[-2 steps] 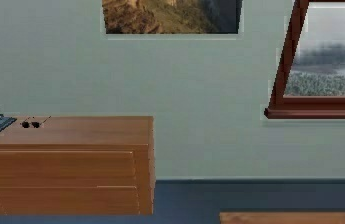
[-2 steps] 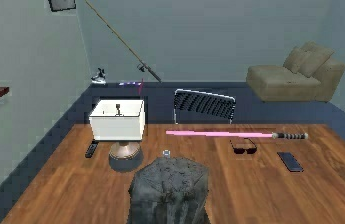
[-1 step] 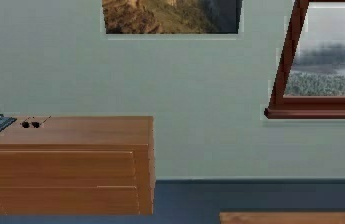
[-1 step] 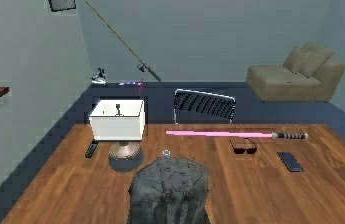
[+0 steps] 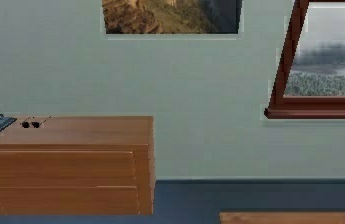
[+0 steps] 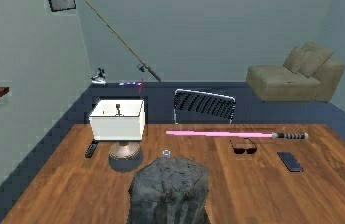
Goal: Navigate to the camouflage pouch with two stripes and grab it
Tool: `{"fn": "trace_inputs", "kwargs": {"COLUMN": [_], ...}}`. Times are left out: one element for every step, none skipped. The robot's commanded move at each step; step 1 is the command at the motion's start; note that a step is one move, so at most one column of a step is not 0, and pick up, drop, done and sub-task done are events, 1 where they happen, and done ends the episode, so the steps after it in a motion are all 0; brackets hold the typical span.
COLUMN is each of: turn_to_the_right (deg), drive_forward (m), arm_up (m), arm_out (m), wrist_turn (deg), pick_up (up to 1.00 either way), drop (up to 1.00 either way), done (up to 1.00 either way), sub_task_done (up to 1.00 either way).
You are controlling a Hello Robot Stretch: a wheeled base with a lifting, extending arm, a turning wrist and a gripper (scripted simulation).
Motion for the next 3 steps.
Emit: {"fn": "trace_inputs", "kwargs": {"turn_to_the_right": [0.0, 0.0, 0.0], "drive_forward": [0.0, 0.0, 0.0], "arm_up": [0.0, 0.0, 0.0], "arm_out": [0.0, 0.0, 0.0], "wrist_turn": [45.0, 45.0, 45.0], "pick_up": [0.0, 0.0, 0.0], "drop": [0.0, 0.0, 0.0], "done": [0.0, 0.0, 0.0], "sub_task_done": [0.0, 0.0, 0.0]}}
